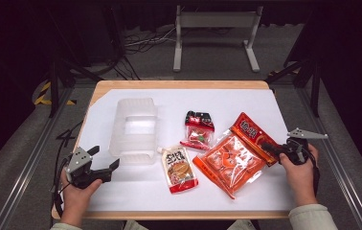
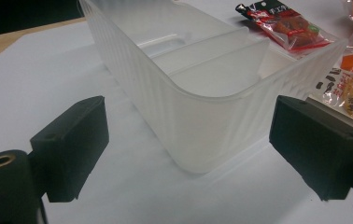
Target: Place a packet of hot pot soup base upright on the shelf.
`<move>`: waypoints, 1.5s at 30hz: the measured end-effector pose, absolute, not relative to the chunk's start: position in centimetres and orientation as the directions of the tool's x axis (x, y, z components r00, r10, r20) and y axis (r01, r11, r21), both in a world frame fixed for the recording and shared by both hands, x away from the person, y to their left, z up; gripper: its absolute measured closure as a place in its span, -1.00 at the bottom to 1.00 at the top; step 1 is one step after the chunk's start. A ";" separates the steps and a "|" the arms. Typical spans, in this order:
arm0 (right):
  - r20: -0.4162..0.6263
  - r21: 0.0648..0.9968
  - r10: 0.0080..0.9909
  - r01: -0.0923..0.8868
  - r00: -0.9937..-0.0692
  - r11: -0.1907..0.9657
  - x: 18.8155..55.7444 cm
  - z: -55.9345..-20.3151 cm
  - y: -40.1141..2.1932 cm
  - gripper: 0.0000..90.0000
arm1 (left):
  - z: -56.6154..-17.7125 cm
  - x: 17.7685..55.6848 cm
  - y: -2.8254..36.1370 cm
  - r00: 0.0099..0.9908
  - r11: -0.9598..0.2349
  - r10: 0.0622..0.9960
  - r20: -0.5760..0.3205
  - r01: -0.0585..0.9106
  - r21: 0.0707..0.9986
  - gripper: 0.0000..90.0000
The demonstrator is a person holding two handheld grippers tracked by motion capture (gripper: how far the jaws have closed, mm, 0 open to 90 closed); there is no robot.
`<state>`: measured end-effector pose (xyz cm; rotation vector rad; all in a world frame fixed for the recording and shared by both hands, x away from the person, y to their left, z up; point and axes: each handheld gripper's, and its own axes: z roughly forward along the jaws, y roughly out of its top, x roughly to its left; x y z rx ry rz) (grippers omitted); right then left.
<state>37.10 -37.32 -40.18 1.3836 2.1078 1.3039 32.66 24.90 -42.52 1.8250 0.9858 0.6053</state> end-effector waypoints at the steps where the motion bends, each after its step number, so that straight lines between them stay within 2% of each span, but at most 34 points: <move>1: 0.221 0.816 0.840 0.566 -0.495 0.119 37.0 -39.8 -37.3 1.00 | -42.5 32.6 24.9 0.553 -0.232 0.833 -0.010 0.365 0.902 -0.72; 11: 0.205 0.872 0.785 0.473 -0.585 0.125 35.1 -35.0 -36.2 1.00 | -41.6 32.0 24.7 0.537 -0.219 0.844 -0.004 0.350 0.911 -0.71; 15: 0.213 0.884 0.759 0.451 -0.616 0.118 34.6 -33.4 -35.5 1.00 | -41.1 31.6 24.4 0.483 -0.226 0.875 0.039 0.335 0.915 -0.67; 21: 0.220 0.896 0.713 0.426 -0.665 0.121 33.8 -31.6 -34.4 1.00 | -40.3 31.4 24.3 0.502 -0.212 0.865 0.016 0.336 0.918 -0.53; 24: 0.214 0.901 0.693 0.413 -0.688 0.133 33.4 -30.9 -33.6 1.00 | -40.2 31.4 24.0 0.457 -0.225 0.888 0.059 0.318 0.921 -0.47; 27: 0.212 0.903 0.673 0.404 -0.709 0.142 33.2 -30.3 -32.9 1.00 | -39.8 31.2 23.8 0.487 -0.195 0.873 0.020 0.312 0.930 -0.35; 30: 0.208 0.906 0.646 0.393 -0.734 0.155 33.0 -29.7 -32.1 1.00 | -39.6 31.1 23.7 0.499 -0.188 0.867 0.013 0.301 0.935 -0.42; 34: 0.206 0.910 0.607 0.379 -0.767 0.170 32.6 -28.7 -31.0 1.00 | -39.8 31.6 24.0 0.534 -0.091 0.836 -0.123 0.356 0.930 -0.55; 36: 0.177 0.912 0.610 0.361 -0.772 0.193 32.3 -28.2 -30.5 1.00 | -39.9 31.8 24.1 0.546 -0.066 0.822 -0.161 0.373 0.926 -0.54; 45: 0.106 0.910 0.576 0.313 -0.811 0.273 31.6 -26.4 -28.5 1.00 | -39.4 31.5 23.3 0.595 -0.127 0.797 -0.104 0.333 0.934 -0.67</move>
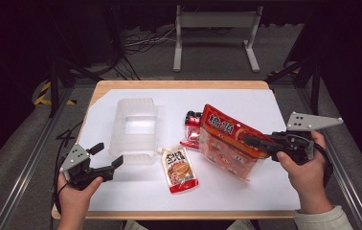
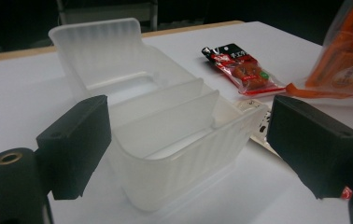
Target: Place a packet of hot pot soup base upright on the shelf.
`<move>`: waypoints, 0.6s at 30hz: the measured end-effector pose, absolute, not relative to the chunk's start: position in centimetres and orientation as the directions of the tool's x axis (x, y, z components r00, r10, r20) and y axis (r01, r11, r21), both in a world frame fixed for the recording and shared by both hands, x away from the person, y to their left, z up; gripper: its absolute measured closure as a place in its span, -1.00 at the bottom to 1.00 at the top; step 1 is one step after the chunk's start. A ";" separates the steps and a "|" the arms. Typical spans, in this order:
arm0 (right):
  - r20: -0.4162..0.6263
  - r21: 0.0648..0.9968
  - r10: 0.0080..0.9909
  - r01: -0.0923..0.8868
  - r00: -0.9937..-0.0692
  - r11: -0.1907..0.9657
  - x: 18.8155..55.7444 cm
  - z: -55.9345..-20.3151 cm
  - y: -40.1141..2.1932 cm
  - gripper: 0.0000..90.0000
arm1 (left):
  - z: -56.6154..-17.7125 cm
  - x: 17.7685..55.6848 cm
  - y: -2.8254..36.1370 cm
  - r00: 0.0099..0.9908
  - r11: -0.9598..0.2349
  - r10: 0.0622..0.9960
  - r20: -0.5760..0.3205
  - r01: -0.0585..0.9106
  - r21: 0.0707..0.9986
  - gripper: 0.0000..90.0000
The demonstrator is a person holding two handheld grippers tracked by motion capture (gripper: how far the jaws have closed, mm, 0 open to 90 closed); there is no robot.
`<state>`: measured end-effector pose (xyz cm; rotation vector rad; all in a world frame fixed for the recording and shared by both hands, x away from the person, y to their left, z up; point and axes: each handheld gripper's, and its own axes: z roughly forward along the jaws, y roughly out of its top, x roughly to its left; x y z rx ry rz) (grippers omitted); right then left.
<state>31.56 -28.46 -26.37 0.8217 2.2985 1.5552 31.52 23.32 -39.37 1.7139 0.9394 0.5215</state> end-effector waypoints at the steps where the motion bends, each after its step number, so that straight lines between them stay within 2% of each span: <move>1: 0.100 0.910 0.577 0.309 -0.811 0.275 31.6 -26.2 -28.4 1.00 | -39.3 31.5 23.2 0.597 -0.127 0.795 -0.104 0.331 0.935 -0.71; 5: 0.102 0.913 0.564 0.302 -0.819 0.274 31.8 -25.8 -28.3 1.00 | -38.9 31.7 22.4 0.621 -0.133 0.776 -0.112 0.334 0.933 -0.82; 18: 0.068 0.918 0.505 0.252 -0.861 0.307 32.0 -23.9 -26.3 1.00 | -37.3 32.5 18.8 0.751 -0.181 0.653 -0.100 0.283 0.942 -0.87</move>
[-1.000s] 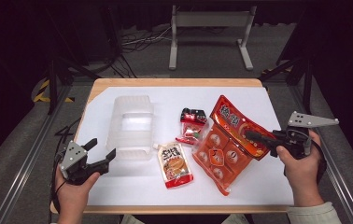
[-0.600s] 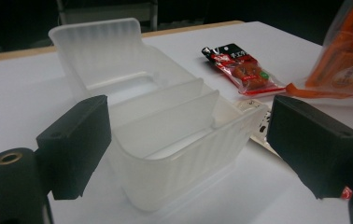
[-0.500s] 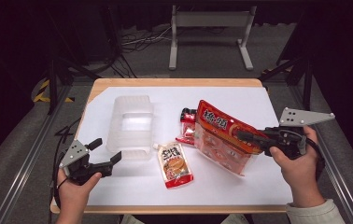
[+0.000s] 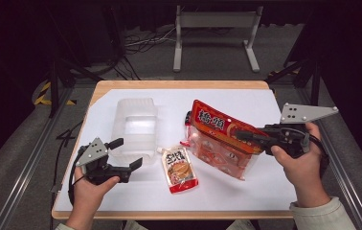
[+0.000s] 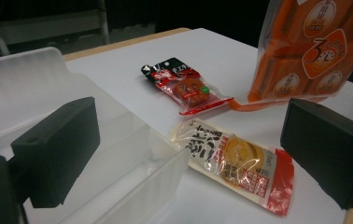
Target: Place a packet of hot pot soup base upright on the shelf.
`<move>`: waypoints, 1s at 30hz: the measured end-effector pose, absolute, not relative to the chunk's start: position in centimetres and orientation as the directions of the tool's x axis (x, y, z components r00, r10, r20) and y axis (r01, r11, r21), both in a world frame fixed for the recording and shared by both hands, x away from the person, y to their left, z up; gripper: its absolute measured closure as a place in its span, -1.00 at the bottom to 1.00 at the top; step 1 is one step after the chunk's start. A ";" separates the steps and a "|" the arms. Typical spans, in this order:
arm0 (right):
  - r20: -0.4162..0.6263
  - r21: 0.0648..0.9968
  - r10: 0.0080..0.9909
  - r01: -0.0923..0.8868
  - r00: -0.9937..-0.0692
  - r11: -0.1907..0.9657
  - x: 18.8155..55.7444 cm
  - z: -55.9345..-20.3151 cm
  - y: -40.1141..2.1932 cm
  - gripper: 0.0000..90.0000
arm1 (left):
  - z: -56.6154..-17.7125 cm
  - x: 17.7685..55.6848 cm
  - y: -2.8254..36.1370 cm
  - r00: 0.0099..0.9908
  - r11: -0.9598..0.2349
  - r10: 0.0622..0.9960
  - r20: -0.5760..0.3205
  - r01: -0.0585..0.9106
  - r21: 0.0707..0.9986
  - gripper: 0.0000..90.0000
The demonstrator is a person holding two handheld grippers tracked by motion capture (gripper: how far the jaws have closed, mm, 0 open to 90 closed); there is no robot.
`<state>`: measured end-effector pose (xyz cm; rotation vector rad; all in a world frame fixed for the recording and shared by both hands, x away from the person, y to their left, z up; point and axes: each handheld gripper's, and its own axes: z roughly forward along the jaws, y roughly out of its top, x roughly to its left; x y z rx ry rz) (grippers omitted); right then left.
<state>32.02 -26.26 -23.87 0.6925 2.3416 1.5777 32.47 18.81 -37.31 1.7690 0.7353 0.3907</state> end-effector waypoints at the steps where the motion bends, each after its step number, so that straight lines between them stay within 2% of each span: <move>1: 0.065 0.918 0.502 0.249 -0.862 0.308 32.1 -23.8 -26.1 1.00 | -37.2 32.6 18.6 0.755 -0.183 0.648 -0.100 0.281 0.942 -0.86; 18: 0.037 0.925 0.439 0.197 -0.898 0.324 32.7 -22.4 -23.6 1.00 | -35.9 34.2 13.9 0.851 -0.199 0.518 -0.086 0.218 0.955 -0.88; 22: 0.040 0.925 0.430 0.197 -0.902 0.326 32.9 -22.4 -23.2 1.00 | -36.0 34.4 12.8 0.859 -0.191 0.510 -0.051 0.171 0.967 -0.86; 30: 0.043 0.927 0.412 0.191 -0.910 0.324 33.0 -22.5 -22.7 1.00 | -36.2 35.8 10.7 0.896 -0.175 0.437 -0.078 0.170 0.970 -0.89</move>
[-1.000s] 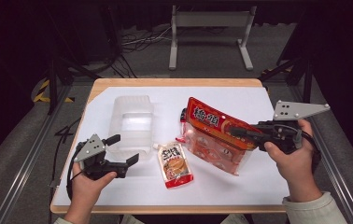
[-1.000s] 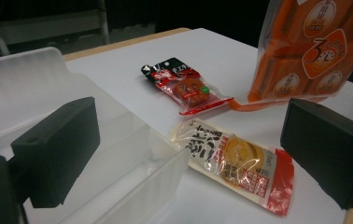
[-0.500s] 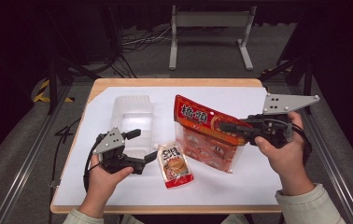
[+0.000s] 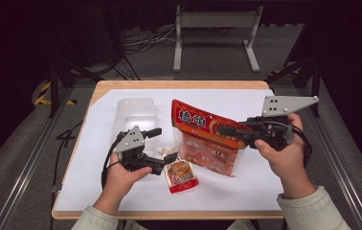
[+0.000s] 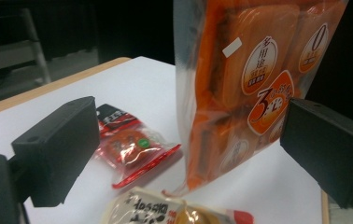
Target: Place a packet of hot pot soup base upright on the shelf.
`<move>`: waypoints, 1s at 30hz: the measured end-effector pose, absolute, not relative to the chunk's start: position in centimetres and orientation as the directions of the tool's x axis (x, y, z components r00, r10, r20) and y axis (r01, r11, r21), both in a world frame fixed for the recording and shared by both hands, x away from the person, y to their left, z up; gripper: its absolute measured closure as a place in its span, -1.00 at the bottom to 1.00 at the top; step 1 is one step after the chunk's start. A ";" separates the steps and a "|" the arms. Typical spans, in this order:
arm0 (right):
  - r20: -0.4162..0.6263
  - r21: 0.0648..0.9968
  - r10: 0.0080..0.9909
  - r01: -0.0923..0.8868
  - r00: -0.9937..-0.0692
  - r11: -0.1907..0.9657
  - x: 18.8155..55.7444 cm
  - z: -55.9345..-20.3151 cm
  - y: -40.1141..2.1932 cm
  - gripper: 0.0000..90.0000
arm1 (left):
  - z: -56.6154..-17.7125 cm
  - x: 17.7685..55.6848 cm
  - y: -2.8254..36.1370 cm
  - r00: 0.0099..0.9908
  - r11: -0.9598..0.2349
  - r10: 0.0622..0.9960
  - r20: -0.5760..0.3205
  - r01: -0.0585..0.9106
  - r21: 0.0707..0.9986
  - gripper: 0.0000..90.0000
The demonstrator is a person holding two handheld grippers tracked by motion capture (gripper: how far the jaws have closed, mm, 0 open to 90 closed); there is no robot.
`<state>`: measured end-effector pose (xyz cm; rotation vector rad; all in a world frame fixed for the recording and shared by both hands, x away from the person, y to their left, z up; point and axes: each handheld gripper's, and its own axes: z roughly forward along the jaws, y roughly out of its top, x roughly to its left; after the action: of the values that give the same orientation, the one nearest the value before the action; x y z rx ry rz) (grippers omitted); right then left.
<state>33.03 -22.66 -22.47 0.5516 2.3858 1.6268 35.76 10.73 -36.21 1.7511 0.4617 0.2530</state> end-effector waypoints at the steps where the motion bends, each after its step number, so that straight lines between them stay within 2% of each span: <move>1: 0.043 0.927 0.409 0.189 -0.911 0.324 33.1 -22.5 -22.6 1.00 | -36.3 35.9 10.5 0.898 -0.168 0.430 -0.091 0.179 0.969 -0.91; 5: 0.038 0.927 0.401 0.182 -0.915 0.328 33.1 -22.6 -22.6 1.00 | -36.6 36.5 9.6 0.911 -0.147 0.385 -0.146 0.217 0.965 -0.92; 15: 0.040 0.931 0.387 0.175 -0.921 0.320 33.1 -22.9 -22.3 1.00 | -37.2 37.5 7.9 0.928 -0.149 0.328 -0.178 0.237 0.960 -0.89; 30: 0.040 0.934 0.364 0.164 -0.930 0.316 33.2 -23.2 -21.9 1.00 | -37.7 38.2 6.1 0.969 -0.160 0.208 -0.133 0.168 0.973 -0.86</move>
<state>33.18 -21.93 -23.23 0.4869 2.3987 1.6698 38.17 6.07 -37.67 1.7398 0.2817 0.0361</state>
